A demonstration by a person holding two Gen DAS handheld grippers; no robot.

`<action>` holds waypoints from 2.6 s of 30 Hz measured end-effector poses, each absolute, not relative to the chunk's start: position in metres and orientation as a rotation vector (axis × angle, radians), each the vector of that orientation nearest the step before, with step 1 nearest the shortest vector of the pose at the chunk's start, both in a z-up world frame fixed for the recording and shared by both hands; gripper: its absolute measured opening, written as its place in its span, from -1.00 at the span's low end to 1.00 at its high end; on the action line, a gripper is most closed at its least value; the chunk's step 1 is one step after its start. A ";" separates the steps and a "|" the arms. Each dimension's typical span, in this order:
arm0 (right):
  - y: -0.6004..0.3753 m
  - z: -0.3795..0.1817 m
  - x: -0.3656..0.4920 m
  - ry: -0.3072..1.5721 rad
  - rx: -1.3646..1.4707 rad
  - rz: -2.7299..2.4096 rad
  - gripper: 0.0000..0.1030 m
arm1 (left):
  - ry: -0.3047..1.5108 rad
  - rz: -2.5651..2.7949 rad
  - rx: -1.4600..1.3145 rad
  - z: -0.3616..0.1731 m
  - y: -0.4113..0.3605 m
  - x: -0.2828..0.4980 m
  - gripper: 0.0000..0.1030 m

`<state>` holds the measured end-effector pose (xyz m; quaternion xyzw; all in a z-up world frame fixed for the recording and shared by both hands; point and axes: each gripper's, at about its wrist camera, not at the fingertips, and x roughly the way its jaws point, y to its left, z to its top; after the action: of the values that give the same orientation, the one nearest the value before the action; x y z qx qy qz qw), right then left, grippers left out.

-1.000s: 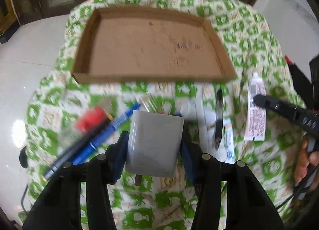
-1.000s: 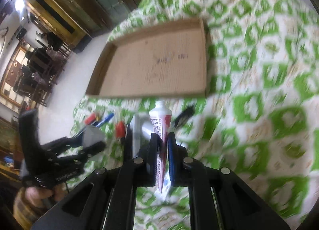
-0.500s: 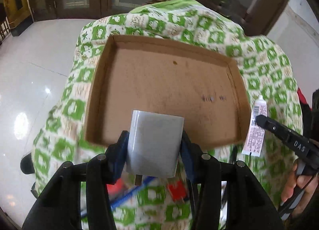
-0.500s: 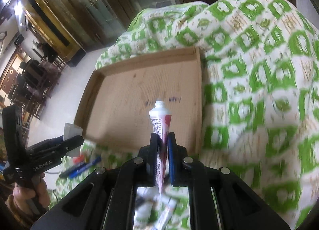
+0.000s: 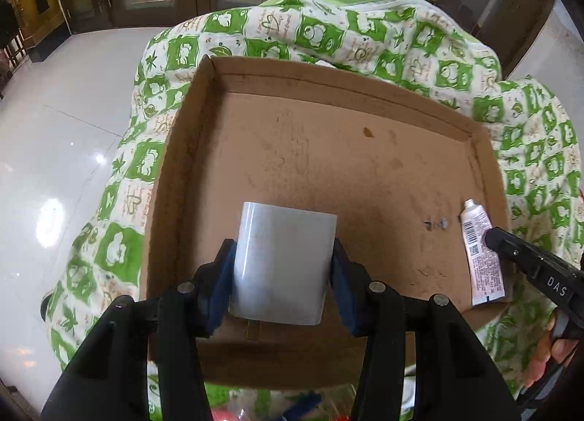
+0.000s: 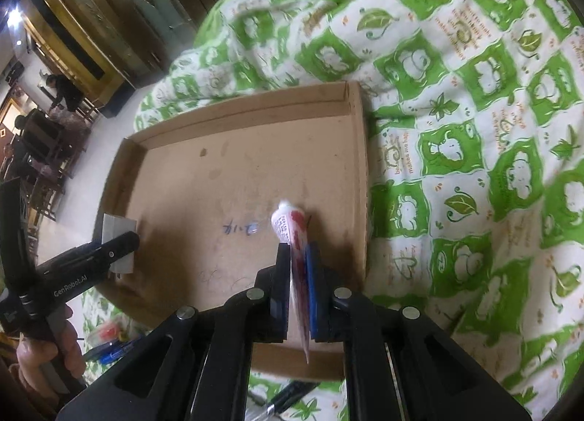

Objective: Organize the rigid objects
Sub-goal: 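Carry both items over the cardboard tray and release them inside, then grasp the black marker with the left tool while the right tool grasps the white ointment tube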

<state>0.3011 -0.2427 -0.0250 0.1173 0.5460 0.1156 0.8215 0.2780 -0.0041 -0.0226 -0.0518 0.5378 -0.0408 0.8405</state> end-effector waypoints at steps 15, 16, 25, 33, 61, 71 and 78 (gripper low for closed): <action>-0.243 -0.038 0.306 1.186 0.251 0.197 -0.75 | 1.136 -0.071 -0.119 -0.027 0.003 0.274 -0.06; -0.245 -0.038 0.304 1.182 0.262 0.199 -0.73 | 1.130 -0.066 -0.130 -0.023 0.005 0.271 -0.06; -0.243 -0.007 0.271 1.051 0.184 0.192 -0.10 | 1.023 -0.056 -0.181 0.027 0.029 0.213 0.30; -0.260 0.014 0.189 1.007 0.343 0.275 0.20 | 0.939 0.057 -0.040 0.033 0.049 0.128 0.49; -0.252 -0.002 0.139 1.102 0.313 0.334 0.22 | 1.253 -0.160 -0.113 -0.035 -0.066 0.100 0.11; -0.242 -0.009 0.140 1.140 0.249 0.335 0.20 | 1.259 -0.165 -0.059 -0.047 -0.098 0.104 -0.73; -0.243 -0.027 0.144 1.247 0.251 0.303 -0.30 | 1.274 -0.192 -0.115 -0.044 -0.063 0.103 -0.76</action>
<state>0.1442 -0.2432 -0.0273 0.1166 0.5801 0.1412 0.7937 0.1026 -0.0628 -0.0437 -0.0535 0.5935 -0.0893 0.7980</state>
